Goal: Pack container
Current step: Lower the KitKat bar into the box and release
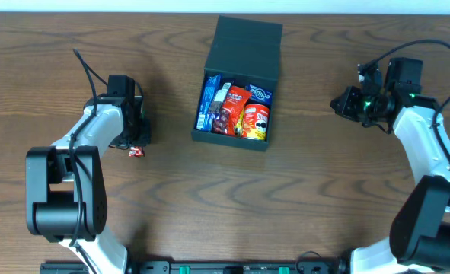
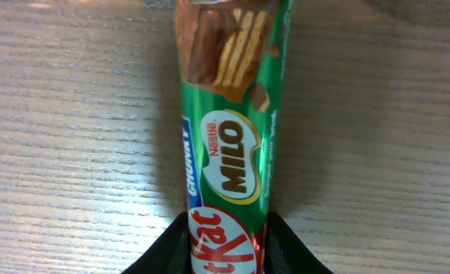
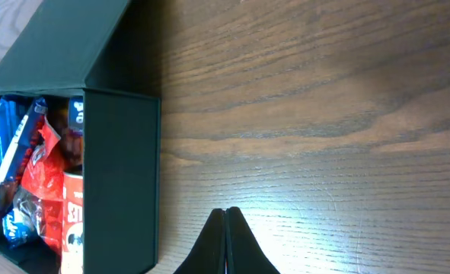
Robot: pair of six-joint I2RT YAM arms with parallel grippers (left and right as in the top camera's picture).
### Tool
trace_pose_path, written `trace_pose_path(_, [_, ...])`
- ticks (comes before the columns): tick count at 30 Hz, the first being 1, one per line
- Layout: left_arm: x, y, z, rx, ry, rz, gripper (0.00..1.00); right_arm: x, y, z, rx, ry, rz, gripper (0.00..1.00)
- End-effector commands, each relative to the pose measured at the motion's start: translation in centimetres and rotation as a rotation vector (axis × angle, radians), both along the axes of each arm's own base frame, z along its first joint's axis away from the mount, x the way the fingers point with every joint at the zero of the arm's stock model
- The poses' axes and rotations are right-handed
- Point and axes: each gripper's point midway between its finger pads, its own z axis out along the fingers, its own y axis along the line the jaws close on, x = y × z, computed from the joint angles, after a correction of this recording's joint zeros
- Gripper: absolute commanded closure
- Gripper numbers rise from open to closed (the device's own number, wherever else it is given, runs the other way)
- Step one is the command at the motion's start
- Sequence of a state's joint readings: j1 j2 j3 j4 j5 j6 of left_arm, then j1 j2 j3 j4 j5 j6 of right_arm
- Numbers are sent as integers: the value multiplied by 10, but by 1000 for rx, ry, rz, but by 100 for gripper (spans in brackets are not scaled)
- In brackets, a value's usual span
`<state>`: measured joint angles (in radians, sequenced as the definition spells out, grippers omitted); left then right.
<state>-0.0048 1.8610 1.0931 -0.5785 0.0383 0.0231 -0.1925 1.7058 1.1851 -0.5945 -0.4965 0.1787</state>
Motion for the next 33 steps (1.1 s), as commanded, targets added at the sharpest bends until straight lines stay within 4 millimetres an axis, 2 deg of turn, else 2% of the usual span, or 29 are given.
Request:
trace_pose_path(1, [-11, 3, -9, 17, 43, 22, 78, 0, -1, 5, 2, -10, -9, 98])
trace_pose_path(6, [-6, 3, 0, 13, 46, 53, 84, 0, -1, 5, 2, -11, -9, 98])
trace_pose_path(9, [8, 2, 21, 11, 20, 52, 86, 0, -1, 5, 1, -12, -9, 98])
trace_pose_path(11, [23, -1, 43, 5, -13, 45, 87, 0, -1, 6, 1, -14, -9, 99])
trace_pose_path(14, [43, -17, 74, -23, -75, 24, 88, 1, -2, 6, 0, -18, -9, 98])
trace_pose_path(17, [64, -50, 107, -56, -152, -8, 93, 2, -2, 7, -1, -23, -10, 98])
trace_pose_path(19, [75, -92, 129, -96, -215, -92, 94, 3, -5, 7, -2, -29, -16, 98])
trace_pose_path(22, [77, -154, 147, -128, -289, -228, 94, 4, -10, 8, -4, -33, -29, 99])
trace_pose_path(24, [69, -194, 150, -169, -311, -313, 93, 5, -13, 8, -4, -35, -36, 98])
trace_pose_path(26, [61, -221, 151, -202, -318, -372, 93, 5, -15, 8, -4, -36, -40, 98])
trace_pose_path(29, [52, -249, 144, -221, -313, -415, 93, 6, -16, 9, -10, -45, -34, 98])
trace_pose_path(33, [41, -269, 122, -255, -246, -432, 93, 6, -16, 9, -19, -55, -20, 98])
